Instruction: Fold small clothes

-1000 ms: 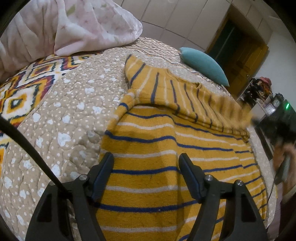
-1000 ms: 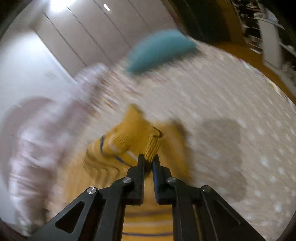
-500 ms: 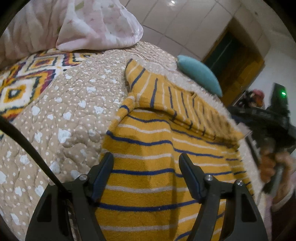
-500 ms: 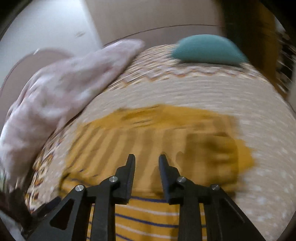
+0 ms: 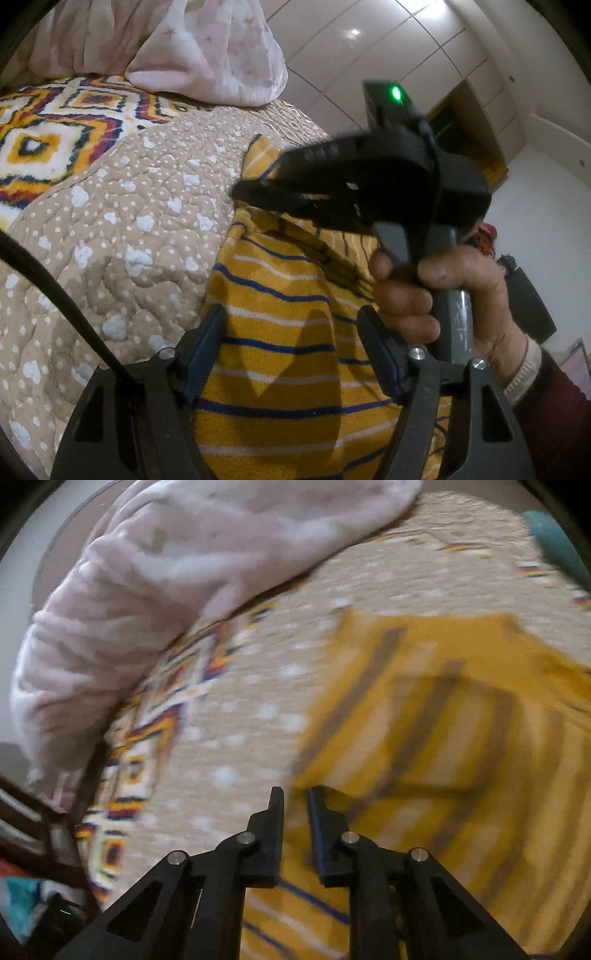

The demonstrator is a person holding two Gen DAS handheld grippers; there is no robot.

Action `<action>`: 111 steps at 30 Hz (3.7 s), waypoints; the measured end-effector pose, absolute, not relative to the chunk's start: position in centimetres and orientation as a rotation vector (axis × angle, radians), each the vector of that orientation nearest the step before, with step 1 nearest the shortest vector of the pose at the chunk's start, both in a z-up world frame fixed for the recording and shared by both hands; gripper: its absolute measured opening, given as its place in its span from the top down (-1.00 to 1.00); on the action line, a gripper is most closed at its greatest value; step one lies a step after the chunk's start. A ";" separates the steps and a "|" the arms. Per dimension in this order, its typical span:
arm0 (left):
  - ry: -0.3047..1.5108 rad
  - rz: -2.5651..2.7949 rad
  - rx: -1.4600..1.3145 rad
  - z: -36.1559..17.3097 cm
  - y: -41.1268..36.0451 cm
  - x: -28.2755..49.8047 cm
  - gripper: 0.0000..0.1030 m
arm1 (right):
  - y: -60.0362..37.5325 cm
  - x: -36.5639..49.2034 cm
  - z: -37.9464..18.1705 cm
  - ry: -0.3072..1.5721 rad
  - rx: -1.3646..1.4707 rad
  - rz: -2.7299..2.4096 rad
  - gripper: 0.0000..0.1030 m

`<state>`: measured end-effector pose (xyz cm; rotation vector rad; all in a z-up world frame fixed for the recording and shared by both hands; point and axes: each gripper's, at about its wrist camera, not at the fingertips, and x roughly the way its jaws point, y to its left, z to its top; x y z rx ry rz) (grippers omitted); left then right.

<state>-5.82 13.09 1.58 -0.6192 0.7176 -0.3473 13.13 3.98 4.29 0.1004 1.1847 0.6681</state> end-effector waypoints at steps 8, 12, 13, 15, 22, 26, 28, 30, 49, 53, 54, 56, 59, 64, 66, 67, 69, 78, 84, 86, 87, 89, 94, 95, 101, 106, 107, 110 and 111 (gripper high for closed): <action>0.726 -0.352 -0.614 1.5 13.0 -5.9 -0.39 | -1.1 9.4 7.2 1.103 0.115 0.634 0.49; 0.741 -0.352 -0.603 1.5 12.8 -5.8 -0.39 | -11.7 5.7 6.4 1.123 0.131 0.467 0.44; 0.748 -0.351 -0.596 1.5 12.7 -5.7 -0.39 | -14.4 4.9 5.9 1.134 0.147 0.416 0.42; 0.763 -0.346 -0.578 1.4 12.5 -5.4 -0.39 | -20.2 2.8 4.6 1.166 0.196 0.313 0.40; 0.845 -0.295 -0.479 2.1 11.2 -4.8 -0.39 | -37.9 -10.4 3.5 1.103 0.460 0.070 0.36; 0.880 -0.249 -0.472 4.6 11.7 -7.2 -0.29 | -41.7 -15.9 3.5 1.024 0.590 0.046 0.30; 0.867 -0.270 -0.517 5.7 12.7 -9.1 -0.29 | -41.8 -17.6 3.6 0.988 0.618 0.069 0.23; 0.850 -0.239 -0.534 6.4 14.0 -11.4 -0.29 | -40.9 -18.7 3.4 0.962 0.653 0.128 0.18; 0.865 -0.293 -0.421 2.4 8.3 -19.0 -0.83 | -29.9 -18.6 -0.5 0.924 0.793 0.504 0.02; 0.884 -0.271 -0.310 2.4 6.3 -19.8 -0.89 | -30.5 -19.8 -0.9 0.905 0.843 0.529 0.02; 0.893 -0.273 -0.283 2.4 6.0 -19.9 -0.88 | -30.6 -20.0 -1.0 0.906 0.851 0.538 0.02; 0.906 -0.297 -0.278 2.8 5.7 -20.5 -0.35 | -30.4 -20.4 -1.5 0.916 0.873 0.566 0.02; 0.914 -0.322 -0.306 3.0 6.2 -21.3 0.23 | -29.9 -20.9 -1.8 0.926 0.890 0.600 0.03; 0.944 -0.377 -0.474 1.7 8.3 -21.4 0.10 | -29.6 -21.2 -2.2 0.931 0.916 0.610 0.07; 0.941 -0.423 -0.521 1.5 8.4 -21.2 -0.18 | -29.8 -21.4 -2.3 0.928 0.919 0.604 0.07; 0.939 -0.443 -0.525 1.6 8.2 -21.0 -0.42 | -29.7 -21.4 -2.3 0.928 0.920 0.602 0.07; 0.943 -0.470 -0.497 1.8 7.2 -20.7 -0.66 | -29.4 -21.5 -2.3 0.930 0.915 0.591 0.07; 0.995 -0.339 -0.510 3.5 9.1 -18.4 0.82 | -28.3 -20.2 -0.9 0.973 0.841 0.481 0.78; 0.929 -0.354 -0.495 7.0 11.0 -22.7 0.85 | -27.8 -22.7 2.8 0.943 0.738 0.574 0.83; 0.928 -0.360 -0.473 7.1 10.9 -24.2 0.85 | -27.7 -24.3 3.7 0.945 0.688 0.585 0.83; 0.930 -0.352 -0.462 7.0 10.9 -24.5 0.85 | -27.7 -24.9 3.8 0.951 0.681 0.589 0.83; 0.939 -0.333 -0.460 6.3 11.1 -24.5 0.86 | -27.6 -25.3 3.3 0.964 0.679 0.591 0.83; 0.938 -0.331 -0.470 6.0 11.3 -22.9 0.86 | -27.5 -24.4 2.7 0.977 0.685 0.582 0.83; 0.919 -0.337 -0.450 6.4 11.0 -22.6 0.86 | -27.2 -24.2 3.1 0.971 0.675 0.583 0.82; 0.824 -0.376 -0.455 9.7 9.7 -18.2 0.86 | -27.9 -21.1 5.6 0.900 0.680 0.617 0.82; 0.742 -0.351 -0.467 12.8 8.5 -8.7 0.86 | -27.8 -13.2 9.9 0.810 0.621 0.609 0.82; 0.748 -0.341 -0.483 13.0 8.1 -5.9 0.86 | -27.9 -10.7 10.7 0.797 0.616 0.598 0.82; 0.786 -0.260 -0.491 12.5 7.1 1.9 0.86 | -28.3 -3.1 11.4 0.786 0.658 0.558 0.77; 0.822 -0.232 -0.494 11.8 6.8 4.7 0.85 | -28.5 0.4 10.6 0.797 0.679 0.516 0.74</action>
